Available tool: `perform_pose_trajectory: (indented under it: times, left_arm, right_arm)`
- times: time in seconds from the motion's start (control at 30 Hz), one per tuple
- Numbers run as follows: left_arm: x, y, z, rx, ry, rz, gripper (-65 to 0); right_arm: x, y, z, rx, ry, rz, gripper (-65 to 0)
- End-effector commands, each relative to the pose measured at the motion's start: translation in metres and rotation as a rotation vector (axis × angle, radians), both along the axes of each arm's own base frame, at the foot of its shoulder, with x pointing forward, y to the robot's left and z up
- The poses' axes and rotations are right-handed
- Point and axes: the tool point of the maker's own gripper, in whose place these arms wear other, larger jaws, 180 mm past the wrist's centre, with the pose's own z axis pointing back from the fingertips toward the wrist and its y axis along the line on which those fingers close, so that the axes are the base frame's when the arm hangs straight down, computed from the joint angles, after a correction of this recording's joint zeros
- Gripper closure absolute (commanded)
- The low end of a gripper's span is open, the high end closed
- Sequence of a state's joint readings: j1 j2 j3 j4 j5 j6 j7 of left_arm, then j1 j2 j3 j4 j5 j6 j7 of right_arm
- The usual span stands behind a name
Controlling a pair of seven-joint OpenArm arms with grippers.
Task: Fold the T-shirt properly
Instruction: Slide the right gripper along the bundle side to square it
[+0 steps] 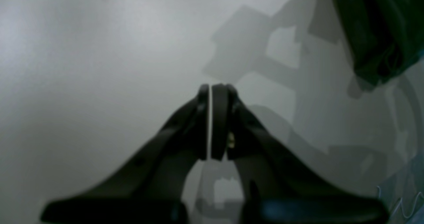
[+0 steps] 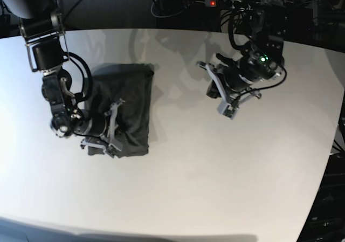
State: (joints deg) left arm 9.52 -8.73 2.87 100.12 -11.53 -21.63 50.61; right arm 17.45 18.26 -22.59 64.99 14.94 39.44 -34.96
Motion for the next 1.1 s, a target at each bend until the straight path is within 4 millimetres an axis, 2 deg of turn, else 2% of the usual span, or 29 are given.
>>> perform_pose_trajectory:
  times: [0.0,0.3,0.6,0.87,1.07]
  left_arm:
    - [0.008,-0.002,0.011,-0.015,-0.042,-0.003,-2.2]
    - [0.007,-0.002,0.009,-0.013,-0.037,-0.002,-2.2]
    - [0.005,0.0,0.0,-0.013,-0.008,0.003,-2.2]
    - [0.008,-0.002,0.003,-0.035,-0.041,0.01,-2.2]
    - [0.009,-0.002,0.003,-0.036,-0.044,0.01,-2.2]
  right_arm:
    - [-0.002,-0.022,-0.005,-0.1,0.025,0.007,-0.1]
    - [-0.001,-0.021,-0.003,-0.102,0.021,0.012,-0.1]
    - [0.011,-0.024,0.023,-0.243,-0.086,0.065,-0.1]
    - [0.01,-0.022,0.025,-0.258,-0.087,0.076,-0.1]
    - [-0.003,0.002,0.013,-0.269,-0.065,0.165,-0.1]
